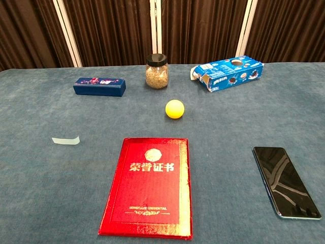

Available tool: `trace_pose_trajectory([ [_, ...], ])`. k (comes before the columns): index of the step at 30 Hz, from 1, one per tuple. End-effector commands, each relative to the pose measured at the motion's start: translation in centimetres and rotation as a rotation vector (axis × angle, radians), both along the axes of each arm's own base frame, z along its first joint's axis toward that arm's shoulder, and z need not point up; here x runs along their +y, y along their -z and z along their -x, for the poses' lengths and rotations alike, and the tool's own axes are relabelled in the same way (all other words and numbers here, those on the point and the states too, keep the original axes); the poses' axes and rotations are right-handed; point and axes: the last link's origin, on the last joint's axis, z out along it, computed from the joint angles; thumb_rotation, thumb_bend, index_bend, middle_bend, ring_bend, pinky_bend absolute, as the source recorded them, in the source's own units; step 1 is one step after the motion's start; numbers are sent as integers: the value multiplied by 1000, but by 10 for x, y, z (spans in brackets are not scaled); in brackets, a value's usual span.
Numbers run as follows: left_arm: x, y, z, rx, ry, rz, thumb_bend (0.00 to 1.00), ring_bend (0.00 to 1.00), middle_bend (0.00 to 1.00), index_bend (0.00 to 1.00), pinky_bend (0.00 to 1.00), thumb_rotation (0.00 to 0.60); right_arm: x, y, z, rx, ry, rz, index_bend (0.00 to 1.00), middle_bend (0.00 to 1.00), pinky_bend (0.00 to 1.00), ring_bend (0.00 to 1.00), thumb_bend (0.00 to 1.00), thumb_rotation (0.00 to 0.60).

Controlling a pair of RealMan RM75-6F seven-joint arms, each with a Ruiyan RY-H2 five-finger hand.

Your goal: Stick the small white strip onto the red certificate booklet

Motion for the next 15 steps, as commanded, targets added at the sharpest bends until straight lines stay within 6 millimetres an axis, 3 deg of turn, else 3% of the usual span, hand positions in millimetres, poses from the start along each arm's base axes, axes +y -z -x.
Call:
trace_pose_trajectory([
  [1,1,0,0,-6,5,-1,0,0,0,0,0,600,0,0,0,-2,2,-2,16,0,0,0,0,600],
  [11,5,5,4,-7,-3,20,0,0,0,0,0,600,0,0,0,-2,2,-5,16,0,0,0,0,600],
  [15,24,13,2,-5,9,54,0,0,0,63,0,600,-3,1,3,3,18,-8,16,0,0,0,0,600],
])
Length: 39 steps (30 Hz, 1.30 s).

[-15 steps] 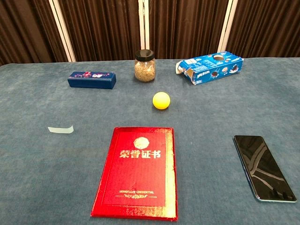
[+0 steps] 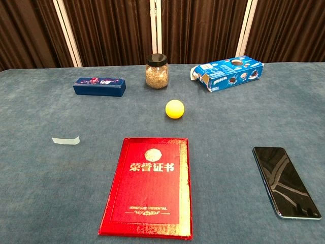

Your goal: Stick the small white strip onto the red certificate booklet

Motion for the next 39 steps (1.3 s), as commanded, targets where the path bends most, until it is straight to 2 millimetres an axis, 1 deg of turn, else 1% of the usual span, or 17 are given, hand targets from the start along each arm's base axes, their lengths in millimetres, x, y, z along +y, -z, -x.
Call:
trace_pose_trajectory([
  [1,21,8,-3,7,19,31,0,0,0,113,0,600,-3,1,3,6,13,-2,16,0,0,0,0,600],
  [4,48,18,-7,37,46,62,11,0,0,205,0,600,-7,1,6,16,30,0,16,0,0,0,0,600],
  [7,73,33,-13,70,63,109,78,0,0,290,0,600,-9,1,9,21,43,7,16,0,0,0,0,600],
  [10,93,51,-20,95,68,161,126,0,0,373,0,600,-12,0,9,24,48,14,16,0,0,0,0,600],
  [14,115,77,-28,97,60,217,206,0,0,399,0,600,-13,-1,10,25,53,17,17,0,0,0,0,600],
  [16,123,89,-30,98,53,238,237,0,0,415,0,600,-14,-1,11,25,56,16,17,0,0,0,0,600],
  [18,130,105,-31,100,45,275,258,0,0,442,0,600,-15,0,13,30,65,12,17,0,0,0,0,600],
  [21,136,116,-32,100,45,290,285,0,0,467,0,600,-16,2,16,30,77,5,17,0,0,0,0,600],
  [25,141,128,-32,111,46,313,302,0,0,467,0,600,-17,3,19,33,90,-1,17,0,0,0,0,600],
  [28,145,137,-36,110,51,333,342,0,0,467,0,600,-18,3,20,33,97,1,17,0,0,0,0,600],
  [32,149,148,-43,115,69,359,346,0,0,467,0,600,-19,3,22,35,107,4,17,0,0,0,0,600],
  [36,149,158,-51,114,89,390,350,0,0,467,0,600,-20,2,24,35,120,8,17,0,0,0,0,600],
  [39,147,162,-53,108,91,406,350,0,0,467,0,600,-21,2,26,39,126,9,17,0,0,0,0,600],
])
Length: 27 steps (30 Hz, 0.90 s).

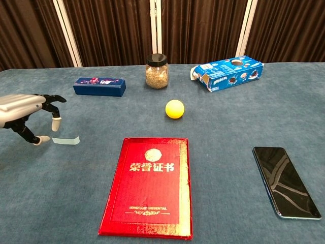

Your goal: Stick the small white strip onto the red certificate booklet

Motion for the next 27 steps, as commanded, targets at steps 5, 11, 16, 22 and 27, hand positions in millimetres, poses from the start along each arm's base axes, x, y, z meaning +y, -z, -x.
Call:
trace_pose_trajectory([
  [5,-4,9,-7,-8,8,31,350,0,0,478,0,600,-1,-1,3,3,14,6,17,0,0,0,0,600],
  [11,-3,13,-9,-9,9,27,376,0,0,497,0,600,-2,-1,3,0,18,6,18,0,0,0,0,600],
  [16,0,16,-6,-12,-19,21,407,0,0,497,0,600,-1,-3,3,-6,18,10,18,0,0,0,0,600],
  [22,1,18,-3,-38,-54,32,432,0,0,524,0,600,-1,-5,3,-11,15,16,18,0,0,0,0,600],
  [27,1,19,-2,-30,-50,35,432,0,0,564,0,600,0,-5,2,-12,10,16,18,0,0,0,0,600],
])
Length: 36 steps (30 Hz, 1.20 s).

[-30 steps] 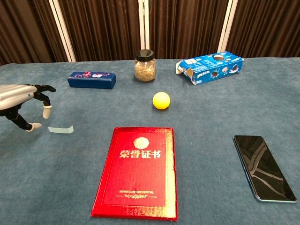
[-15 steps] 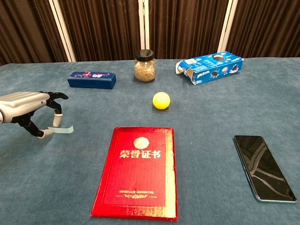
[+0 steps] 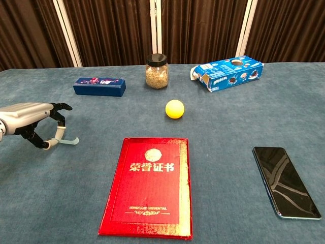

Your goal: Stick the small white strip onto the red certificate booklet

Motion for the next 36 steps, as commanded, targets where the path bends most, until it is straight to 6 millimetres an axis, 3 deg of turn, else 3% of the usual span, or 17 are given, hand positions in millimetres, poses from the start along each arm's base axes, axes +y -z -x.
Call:
trace_pose_trajectory([
  [1,0,2,0,-1,0,7,432,0,0,577,0,600,0,0,0,-1,-1,-2,18,0,0,0,0,600],
  [10,1,4,-14,-51,40,6,432,0,0,632,0,600,0,1,0,-4,-2,-4,22,0,0,0,0,600],
  [19,-1,5,-69,-99,232,26,433,0,0,643,0,600,0,-2,-1,-10,-3,3,26,0,0,0,0,600],
  [26,-11,29,-119,-4,469,109,429,0,0,638,0,600,0,-3,-1,-13,-6,8,27,0,0,0,0,600],
  [36,-26,63,-145,91,765,170,425,0,0,651,0,600,0,-5,1,-12,4,13,26,0,0,0,0,600],
])
